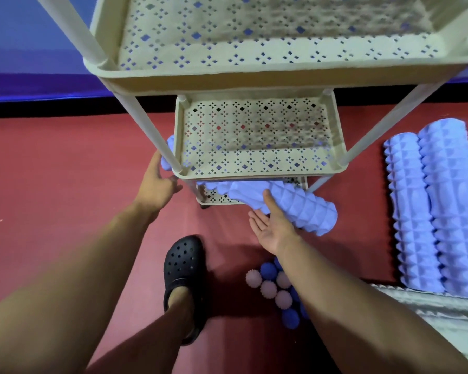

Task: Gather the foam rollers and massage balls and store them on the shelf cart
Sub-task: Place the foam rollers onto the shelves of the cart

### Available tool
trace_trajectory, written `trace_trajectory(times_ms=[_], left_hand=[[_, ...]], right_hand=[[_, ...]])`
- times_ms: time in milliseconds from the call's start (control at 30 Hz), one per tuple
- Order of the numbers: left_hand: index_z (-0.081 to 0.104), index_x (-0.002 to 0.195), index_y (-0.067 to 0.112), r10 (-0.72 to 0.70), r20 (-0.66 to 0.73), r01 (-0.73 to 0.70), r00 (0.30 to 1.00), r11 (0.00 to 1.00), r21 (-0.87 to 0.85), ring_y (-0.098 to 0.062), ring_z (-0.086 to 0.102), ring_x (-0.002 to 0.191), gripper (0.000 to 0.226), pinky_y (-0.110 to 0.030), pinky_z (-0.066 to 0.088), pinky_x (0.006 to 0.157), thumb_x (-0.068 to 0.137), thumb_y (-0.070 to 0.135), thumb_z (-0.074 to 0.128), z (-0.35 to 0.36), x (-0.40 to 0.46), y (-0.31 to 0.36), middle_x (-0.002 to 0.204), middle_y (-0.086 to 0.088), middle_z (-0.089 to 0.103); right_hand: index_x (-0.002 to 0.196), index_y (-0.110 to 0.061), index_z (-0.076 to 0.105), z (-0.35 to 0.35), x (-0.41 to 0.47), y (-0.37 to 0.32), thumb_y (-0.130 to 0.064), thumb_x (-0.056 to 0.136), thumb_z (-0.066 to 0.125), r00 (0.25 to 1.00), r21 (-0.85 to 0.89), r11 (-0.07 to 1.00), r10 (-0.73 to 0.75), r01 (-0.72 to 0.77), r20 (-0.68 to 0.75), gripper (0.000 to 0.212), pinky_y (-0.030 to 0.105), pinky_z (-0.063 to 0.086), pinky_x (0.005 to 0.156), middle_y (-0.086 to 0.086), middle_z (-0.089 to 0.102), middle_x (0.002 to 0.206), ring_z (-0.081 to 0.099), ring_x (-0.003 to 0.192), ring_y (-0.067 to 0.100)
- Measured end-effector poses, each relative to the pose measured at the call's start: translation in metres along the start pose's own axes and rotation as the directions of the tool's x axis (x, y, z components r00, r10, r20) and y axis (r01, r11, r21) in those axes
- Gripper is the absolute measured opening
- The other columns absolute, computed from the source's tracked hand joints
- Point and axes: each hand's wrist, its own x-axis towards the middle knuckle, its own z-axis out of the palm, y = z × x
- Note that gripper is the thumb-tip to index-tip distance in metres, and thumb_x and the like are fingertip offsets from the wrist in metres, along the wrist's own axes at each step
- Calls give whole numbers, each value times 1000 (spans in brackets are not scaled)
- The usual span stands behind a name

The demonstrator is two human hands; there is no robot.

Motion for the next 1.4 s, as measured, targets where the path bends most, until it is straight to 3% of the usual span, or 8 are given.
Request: trace_trajectory(times_ms=[200, 367, 500, 700, 1033, 1167, 1300, 1400], left_hand=[[30, 115, 69, 42, -2, -42, 999, 993, 112, 1, 60, 98, 97, -25, 52, 85, 83, -22, 33, 11, 3, -1, 104, 47, 57], [27, 143, 66, 135, 31, -138, 990, 976, 166, -27, 49, 133, 111, -51, 49, 102, 72, -19, 36, 7, 10, -9, 150, 4, 45], [39, 131, 46, 50, -12, -48, 999, 990, 131, -25, 56, 123, 83, -46, 56, 97, 77, -17, 42, 4, 13, -10, 128, 11, 53], [34, 143, 11, -81, -126, 71, 989, 994, -86, -20, 62, 113, 65, -42, 57, 95, 89, -1, 68, -7, 23, -8, 127, -2, 47], [23, 157, 19, -14, -25, 15, 1000, 999, 40, -18, 64, 120, 102, -47, 55, 96, 77, -13, 78, -30, 23, -25, 150, 3, 45], [27, 153, 16, 108, 32, -111, 994, 982, 153, -19, 61, 120, 113, -43, 58, 90, 64, 9, 96, -37, 20, -22, 144, 4, 37], [45, 122, 48, 242, -1, -235, 970, 944, 231, -12, 65, 108, 95, -28, 58, 89, 45, 53, 99, -39, 16, -16, 128, -3, 50], [40, 141, 28, 213, -27, -196, 977, 934, 298, -21, 59, 115, 116, -39, 55, 97, 45, 54, 101, -40, 15, -19, 138, -17, 44]], right_hand=[[130, -12, 59, -18, -1, -3, -42, 83, 81, 994, 34, 999, -28, 32, -103, 60, 36, 45, 111, 11, 57, 140, 55, 129, 26], [141, -31, 47, -70, -8, -18, -40, 67, 94, 934, 9, 979, -193, 205, -301, 89, 36, 58, 89, -7, 67, 126, 65, 117, 18], [110, -29, 64, -89, -16, -30, -13, 87, 79, 907, -174, 930, -357, 323, -225, 31, 38, 52, 100, -3, 75, 111, 68, 115, 20], [136, -18, 60, -86, -22, -38, -9, 85, 80, 876, -278, 854, -476, 440, -76, 55, 37, 56, 98, 3, 73, 125, 69, 115, 16], [121, 0, 66, -91, -37, -100, 3, 79, 82, 945, -682, 684, -325, 257, 30, 45, 30, 63, 76, 19, 75, 112, 73, 105, 32], [116, -1, 70, -91, -33, -100, 5, 79, 80, 965, -722, 658, -258, 216, 53, 39, 30, 61, 81, 16, 76, 110, 74, 105, 28], [119, -3, 69, -89, -25, -101, 4, 77, 83, 971, -770, 604, -223, 205, 84, 44, 35, 61, 86, 15, 76, 111, 75, 102, 25], [128, -3, 58, -88, -21, -104, -16, 54, 97, 953, -794, 557, -291, 243, 87, 84, 37, 63, 78, 17, 70, 121, 76, 99, 23]])
